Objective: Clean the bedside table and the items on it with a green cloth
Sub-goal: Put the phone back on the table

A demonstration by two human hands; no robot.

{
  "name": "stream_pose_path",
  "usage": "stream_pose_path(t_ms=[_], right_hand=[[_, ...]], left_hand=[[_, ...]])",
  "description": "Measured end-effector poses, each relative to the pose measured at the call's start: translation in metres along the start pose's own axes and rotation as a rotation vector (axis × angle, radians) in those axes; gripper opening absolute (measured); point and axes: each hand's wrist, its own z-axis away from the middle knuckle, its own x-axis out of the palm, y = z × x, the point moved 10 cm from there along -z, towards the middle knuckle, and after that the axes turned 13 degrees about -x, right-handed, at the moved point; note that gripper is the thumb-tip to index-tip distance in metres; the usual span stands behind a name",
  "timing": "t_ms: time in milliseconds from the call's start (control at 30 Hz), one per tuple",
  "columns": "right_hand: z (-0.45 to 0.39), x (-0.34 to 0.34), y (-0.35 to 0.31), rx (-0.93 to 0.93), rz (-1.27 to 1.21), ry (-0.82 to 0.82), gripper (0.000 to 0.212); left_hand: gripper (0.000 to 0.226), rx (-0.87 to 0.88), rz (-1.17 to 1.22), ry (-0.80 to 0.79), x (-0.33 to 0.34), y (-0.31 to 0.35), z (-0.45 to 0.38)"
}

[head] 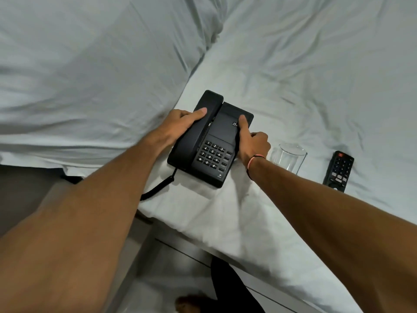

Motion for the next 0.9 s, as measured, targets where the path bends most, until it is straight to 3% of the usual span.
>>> stream_pose_path(t_ms=[133,333,467,667,833,900], right_hand=[[0.015,-0.011,-0.019,-0.097,-0.009,-0.028,0.062],[0.058,-0.02,-0.051,-0.282,0.014,-0.098,0.062],[0.101,-0.008,-0.06,-0.373,0.042,-0.222,0.063],[0.178,0.045,-0.068,-0.473,0.123,-0.435,0.065],[0.244,0.121,-0.057,-0.443,0.16,-0.654,0.075],[0.269,0.154,-0.049,-0.439,0.165,-0.737,0.067]], left_hand=[[0.055,0.025,0.066,-0.018,-0.004,-0.002,0.029],[0.071,0.006,0.067,-0.047,-0.021,-0.022,0.094],[0.054,-0.049,0.141,-0.071,-0.038,-0.064,0.147],[0.046,-0.155,0.318,0.003,-0.081,-0.158,0.216],[0.048,-0.201,0.491,0.129,-0.126,-0.249,0.256],[0.046,-0.222,0.575,0.19,-0.142,-0.286,0.266]])
